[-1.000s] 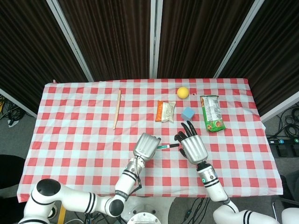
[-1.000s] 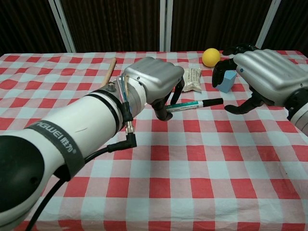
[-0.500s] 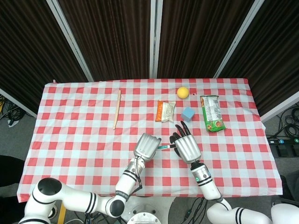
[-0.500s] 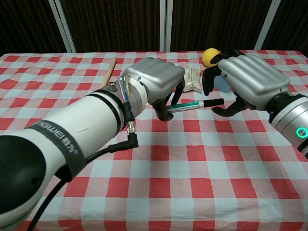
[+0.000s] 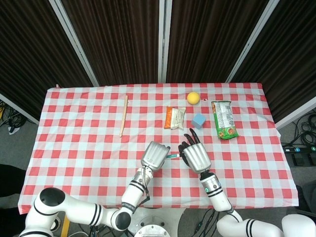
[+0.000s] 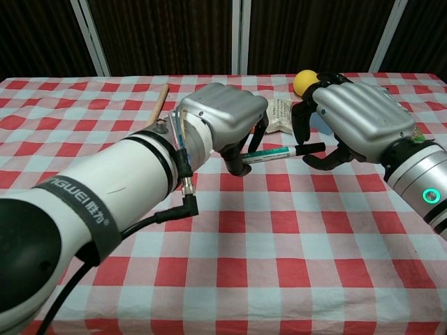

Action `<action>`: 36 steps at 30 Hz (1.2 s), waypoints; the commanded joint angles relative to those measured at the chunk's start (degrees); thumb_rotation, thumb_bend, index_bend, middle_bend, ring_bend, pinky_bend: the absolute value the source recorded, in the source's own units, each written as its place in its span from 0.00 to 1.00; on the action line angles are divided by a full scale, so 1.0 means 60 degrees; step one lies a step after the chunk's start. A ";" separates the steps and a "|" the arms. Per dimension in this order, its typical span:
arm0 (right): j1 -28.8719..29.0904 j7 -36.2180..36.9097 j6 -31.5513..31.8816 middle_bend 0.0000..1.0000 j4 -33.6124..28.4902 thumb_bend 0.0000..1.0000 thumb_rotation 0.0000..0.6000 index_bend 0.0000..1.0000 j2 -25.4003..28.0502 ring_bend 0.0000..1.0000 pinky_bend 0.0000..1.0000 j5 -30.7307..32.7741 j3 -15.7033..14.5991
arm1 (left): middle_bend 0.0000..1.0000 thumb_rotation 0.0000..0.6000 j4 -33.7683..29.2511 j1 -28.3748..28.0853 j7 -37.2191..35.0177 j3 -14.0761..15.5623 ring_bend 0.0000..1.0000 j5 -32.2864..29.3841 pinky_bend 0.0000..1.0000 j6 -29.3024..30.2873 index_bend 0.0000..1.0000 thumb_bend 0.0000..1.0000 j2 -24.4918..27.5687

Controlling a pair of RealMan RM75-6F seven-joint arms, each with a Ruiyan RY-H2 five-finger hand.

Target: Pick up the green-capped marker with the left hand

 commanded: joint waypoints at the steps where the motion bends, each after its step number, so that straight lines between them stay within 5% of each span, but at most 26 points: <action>1: 0.0012 0.0038 0.0032 0.56 0.0038 0.15 1.00 0.64 -0.0022 0.21 0.06 0.0009 -0.0012 | 0.61 1.00 -0.0021 -0.0006 -0.0015 0.0007 0.80 0.0007 0.84 0.0018 0.56 0.38 0.0009; 20: -0.0048 0.0471 0.0318 0.69 0.0409 0.23 1.00 0.80 0.0034 0.30 0.12 0.0096 -0.0102 | 0.61 1.00 -0.0159 0.0230 -0.0231 0.0330 0.80 0.0103 0.84 0.0204 0.56 0.38 0.0389; 32: -0.0445 0.1374 0.0165 0.68 0.1393 0.22 1.00 0.80 0.0073 0.30 0.12 0.0648 -0.0268 | 0.61 1.00 0.0808 0.1371 -0.1785 0.1505 0.80 0.0959 0.83 0.0040 0.56 0.38 0.1111; 36: -0.0421 0.1722 -0.0188 0.64 0.1759 0.14 1.00 0.73 -0.0056 0.29 0.11 0.0748 -0.0393 | 0.58 1.00 0.1412 0.1677 -0.2507 0.1827 0.75 0.1591 0.81 -0.0106 0.51 0.25 0.1078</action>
